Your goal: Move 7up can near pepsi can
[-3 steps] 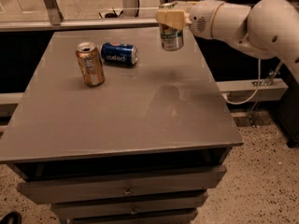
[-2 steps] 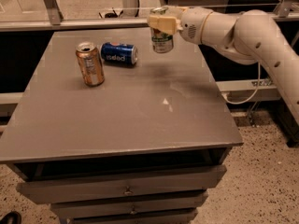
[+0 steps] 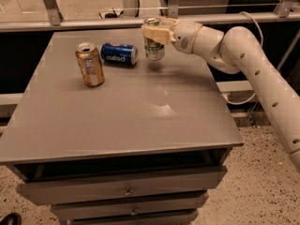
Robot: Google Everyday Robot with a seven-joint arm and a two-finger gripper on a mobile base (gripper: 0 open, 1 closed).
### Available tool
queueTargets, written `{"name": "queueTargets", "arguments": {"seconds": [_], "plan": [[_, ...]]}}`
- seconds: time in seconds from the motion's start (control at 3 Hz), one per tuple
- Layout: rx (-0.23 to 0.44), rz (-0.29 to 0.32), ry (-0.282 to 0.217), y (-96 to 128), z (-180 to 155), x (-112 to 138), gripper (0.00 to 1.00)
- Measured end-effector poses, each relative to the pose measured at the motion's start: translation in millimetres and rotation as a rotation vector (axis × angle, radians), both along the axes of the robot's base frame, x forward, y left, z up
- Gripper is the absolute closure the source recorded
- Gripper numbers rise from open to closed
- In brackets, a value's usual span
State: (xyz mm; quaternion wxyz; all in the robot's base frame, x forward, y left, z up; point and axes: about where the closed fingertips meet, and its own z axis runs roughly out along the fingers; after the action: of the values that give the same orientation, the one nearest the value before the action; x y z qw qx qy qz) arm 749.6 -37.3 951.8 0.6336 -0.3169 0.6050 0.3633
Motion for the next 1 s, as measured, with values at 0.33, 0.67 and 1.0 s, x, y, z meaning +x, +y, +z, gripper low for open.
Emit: {"name": "queueTargets", "arguments": {"seconds": [0.33,0.67,1.0], "plan": [[0.028,0.021,0.014,0.7,-8.3,0.5,0.90],[0.052,0.044,0.022,3.3,-13.9,0.4,0.72],[0.064,0.055,0.021,5.2,-16.9,0.7,0.49]]}}
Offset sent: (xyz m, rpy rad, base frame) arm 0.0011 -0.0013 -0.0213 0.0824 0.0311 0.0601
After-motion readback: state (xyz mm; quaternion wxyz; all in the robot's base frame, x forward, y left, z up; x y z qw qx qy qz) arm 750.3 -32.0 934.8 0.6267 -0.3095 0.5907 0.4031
